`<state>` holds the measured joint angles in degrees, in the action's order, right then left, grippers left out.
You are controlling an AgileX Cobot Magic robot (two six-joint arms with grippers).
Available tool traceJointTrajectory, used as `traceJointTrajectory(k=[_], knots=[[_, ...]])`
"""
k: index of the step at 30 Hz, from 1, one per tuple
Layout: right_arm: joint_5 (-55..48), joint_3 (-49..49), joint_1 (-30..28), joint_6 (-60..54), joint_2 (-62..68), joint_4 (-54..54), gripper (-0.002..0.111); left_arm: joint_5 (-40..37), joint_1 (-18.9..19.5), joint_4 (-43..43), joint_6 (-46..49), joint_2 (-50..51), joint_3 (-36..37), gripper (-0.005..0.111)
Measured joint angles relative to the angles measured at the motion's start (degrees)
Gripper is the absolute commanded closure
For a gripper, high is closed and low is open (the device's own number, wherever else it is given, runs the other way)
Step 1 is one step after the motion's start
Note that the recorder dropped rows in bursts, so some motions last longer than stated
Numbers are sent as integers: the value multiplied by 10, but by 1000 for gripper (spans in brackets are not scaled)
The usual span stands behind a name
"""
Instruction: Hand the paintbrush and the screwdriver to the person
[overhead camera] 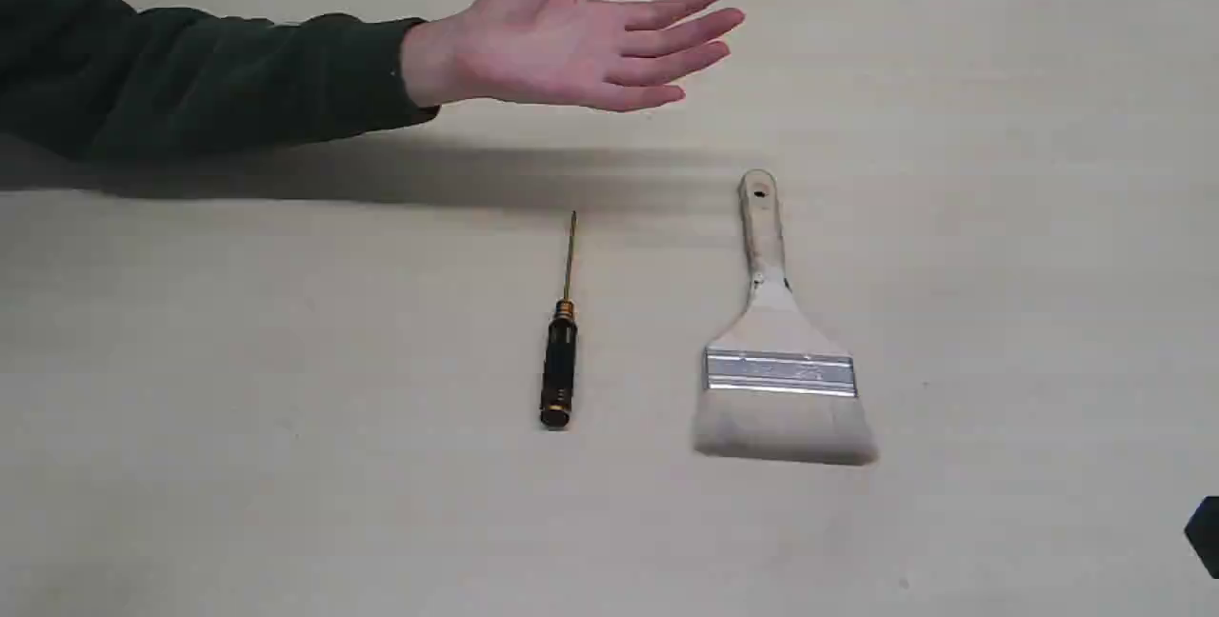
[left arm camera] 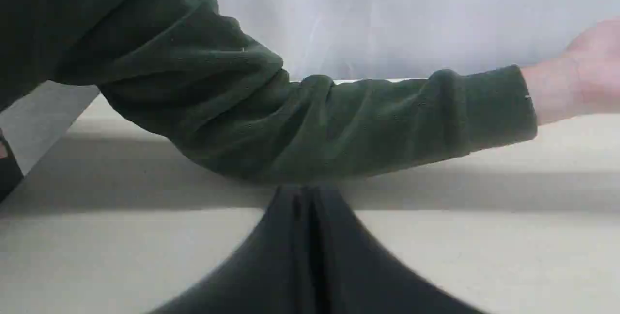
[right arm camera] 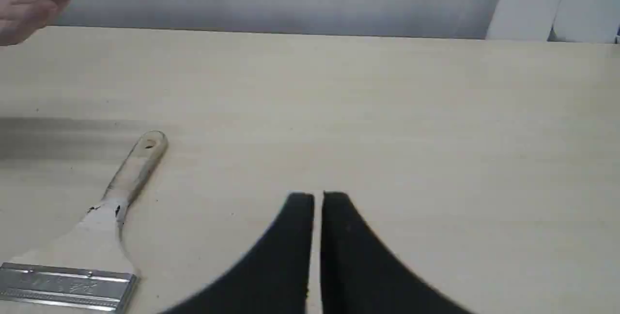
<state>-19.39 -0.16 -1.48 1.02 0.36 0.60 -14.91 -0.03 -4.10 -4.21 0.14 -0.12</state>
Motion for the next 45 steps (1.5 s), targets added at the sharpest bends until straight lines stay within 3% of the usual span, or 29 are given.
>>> traceJointTrajectory(k=[17,28,45], knots=[[0,0,0,0,0,0,104,0,0,0,0,0,0,107],[152,0,0,0,0,0,104,0,0,0,0,0,0,107],[176,0,0,0,0,-17,104,0,0,0,0,0,0,107]])
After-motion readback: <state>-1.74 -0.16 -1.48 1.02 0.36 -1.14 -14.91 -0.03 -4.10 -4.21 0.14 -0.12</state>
